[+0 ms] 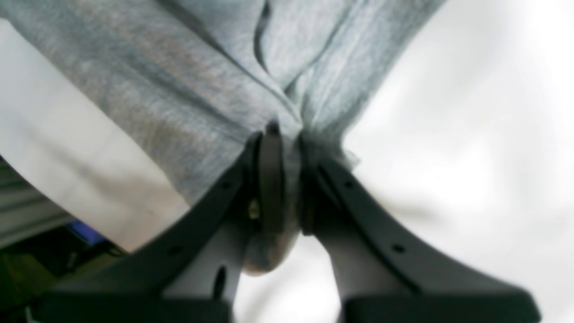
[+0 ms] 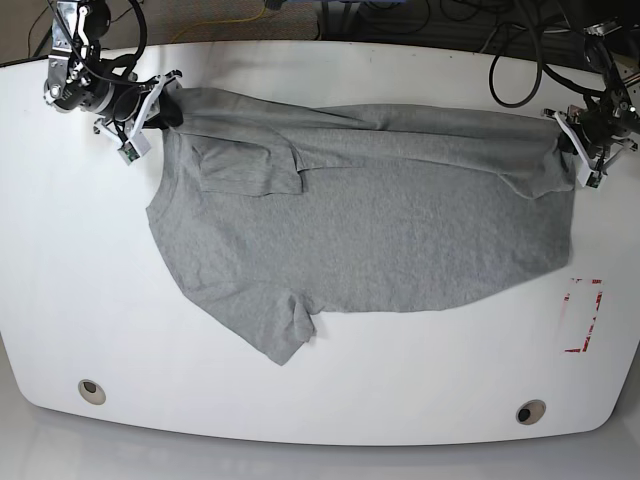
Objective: Layout the t-shirt on the table in an organized manner, then fold the t-shirt properly
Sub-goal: 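Pull the shirt edge taut between both grippers along the table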
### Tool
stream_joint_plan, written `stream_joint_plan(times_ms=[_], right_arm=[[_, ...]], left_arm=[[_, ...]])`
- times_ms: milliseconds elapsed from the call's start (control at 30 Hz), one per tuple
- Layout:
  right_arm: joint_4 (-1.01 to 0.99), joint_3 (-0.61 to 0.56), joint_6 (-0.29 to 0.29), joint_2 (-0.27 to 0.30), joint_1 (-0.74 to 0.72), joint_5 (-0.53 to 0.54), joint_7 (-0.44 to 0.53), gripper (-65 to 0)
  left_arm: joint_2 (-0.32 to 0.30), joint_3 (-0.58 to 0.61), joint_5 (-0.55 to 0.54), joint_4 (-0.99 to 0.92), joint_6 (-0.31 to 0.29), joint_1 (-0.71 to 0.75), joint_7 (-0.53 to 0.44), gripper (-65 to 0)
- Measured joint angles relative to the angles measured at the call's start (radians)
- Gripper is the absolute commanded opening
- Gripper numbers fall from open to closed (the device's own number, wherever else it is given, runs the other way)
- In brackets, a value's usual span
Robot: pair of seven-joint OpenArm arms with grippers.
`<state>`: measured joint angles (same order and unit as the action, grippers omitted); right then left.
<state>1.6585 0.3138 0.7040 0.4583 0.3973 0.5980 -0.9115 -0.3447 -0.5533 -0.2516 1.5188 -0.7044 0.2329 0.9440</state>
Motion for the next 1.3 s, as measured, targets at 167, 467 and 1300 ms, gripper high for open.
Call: stream_joint_plan(times_ms=[167,467,1300], right_arm=[[0.0,-0.005,0.003,0.032,0.0,0.0,-0.003,-59.9],[-0.003,-0.005,0.003,0.1,0.024,-0.014,-0.009,-59.9],[0.096,-0.004,-0.004,0.116,0.195,-0.022,-0.016,-59.9]], left_arm=[[-0.002,0.002,0.012,0.023,0.001,0.019,0.01,-61.9],[0.004,0.006,0.015,0.126,-0.003,0.113,0.034,-61.5],[0.036,0.004,0.029,0.227,0.001,0.216,0.114,-61.2]])
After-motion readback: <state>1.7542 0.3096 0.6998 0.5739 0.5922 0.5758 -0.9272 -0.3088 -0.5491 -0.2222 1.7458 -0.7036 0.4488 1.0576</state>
